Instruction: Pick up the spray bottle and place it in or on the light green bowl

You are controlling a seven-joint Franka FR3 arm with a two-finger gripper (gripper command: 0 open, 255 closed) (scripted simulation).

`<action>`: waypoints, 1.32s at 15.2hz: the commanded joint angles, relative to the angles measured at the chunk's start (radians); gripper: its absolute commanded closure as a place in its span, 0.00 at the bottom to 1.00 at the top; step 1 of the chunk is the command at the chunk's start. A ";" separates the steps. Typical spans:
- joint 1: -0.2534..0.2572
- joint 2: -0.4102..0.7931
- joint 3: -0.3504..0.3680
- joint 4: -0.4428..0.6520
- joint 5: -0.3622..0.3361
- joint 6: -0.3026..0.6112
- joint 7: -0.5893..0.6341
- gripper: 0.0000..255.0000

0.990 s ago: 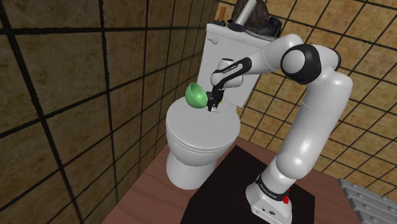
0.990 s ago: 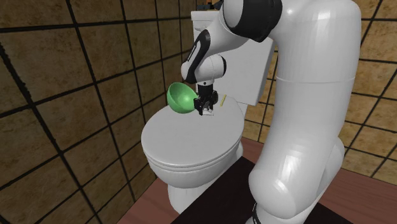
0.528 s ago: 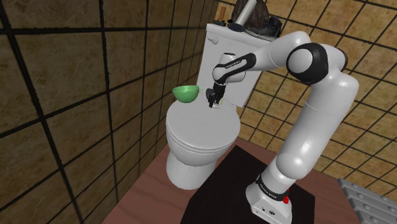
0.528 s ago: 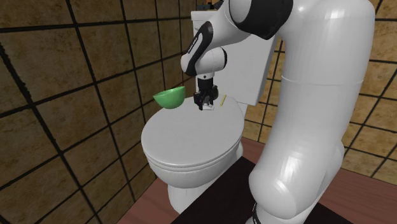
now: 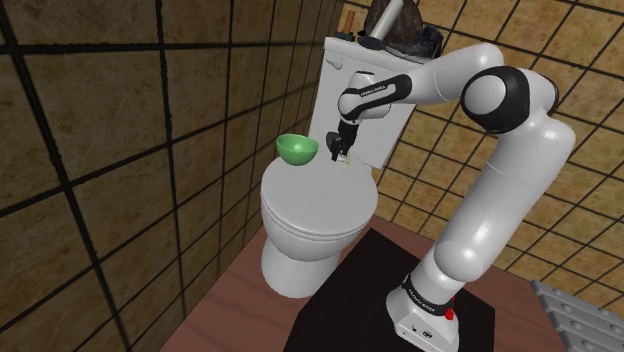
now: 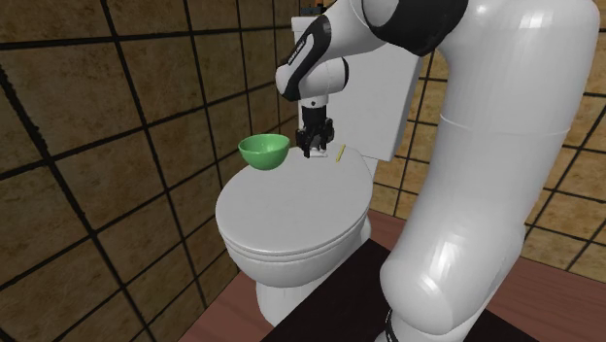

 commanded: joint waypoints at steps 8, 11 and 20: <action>0.004 -0.051 0.001 0.070 -0.015 -0.119 0.007 1.00; 0.005 -0.064 0.002 0.096 -0.019 -0.158 0.008 1.00; 0.031 -0.101 0.028 0.145 -0.029 -0.246 0.059 1.00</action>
